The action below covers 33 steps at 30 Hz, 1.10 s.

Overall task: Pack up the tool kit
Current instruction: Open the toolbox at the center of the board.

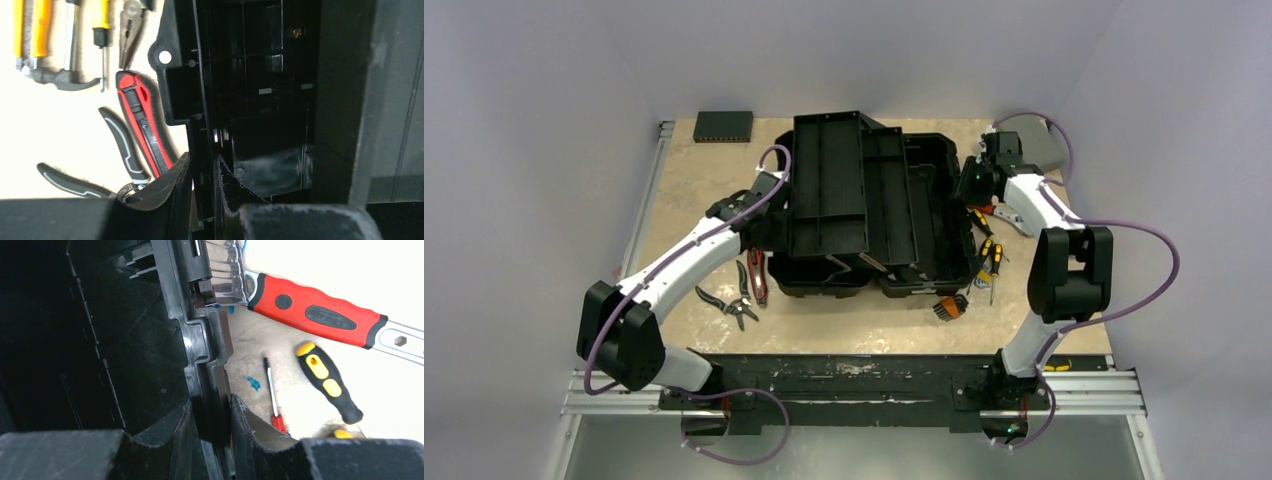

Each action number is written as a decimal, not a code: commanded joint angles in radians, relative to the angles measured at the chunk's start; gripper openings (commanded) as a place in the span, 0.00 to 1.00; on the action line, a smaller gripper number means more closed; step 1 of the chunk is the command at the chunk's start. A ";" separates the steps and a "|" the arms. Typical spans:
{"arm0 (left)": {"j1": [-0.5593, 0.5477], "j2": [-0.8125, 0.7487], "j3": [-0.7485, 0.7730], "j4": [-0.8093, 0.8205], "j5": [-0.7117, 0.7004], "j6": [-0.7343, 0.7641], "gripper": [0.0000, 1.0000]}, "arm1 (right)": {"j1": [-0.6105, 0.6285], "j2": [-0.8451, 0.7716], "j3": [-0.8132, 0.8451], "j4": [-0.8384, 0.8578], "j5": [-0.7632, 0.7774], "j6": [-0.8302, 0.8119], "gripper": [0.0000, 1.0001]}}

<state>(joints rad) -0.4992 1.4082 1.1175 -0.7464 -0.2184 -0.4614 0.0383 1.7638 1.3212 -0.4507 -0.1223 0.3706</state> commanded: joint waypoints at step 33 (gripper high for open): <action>0.165 -0.148 -0.123 0.256 0.309 -0.069 0.37 | -0.008 -0.170 -0.190 0.099 -0.089 0.143 0.09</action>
<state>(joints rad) -0.3420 1.3643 0.9665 -0.5411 0.0669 -0.5053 0.0109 1.6146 1.1233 -0.3378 -0.1326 0.4278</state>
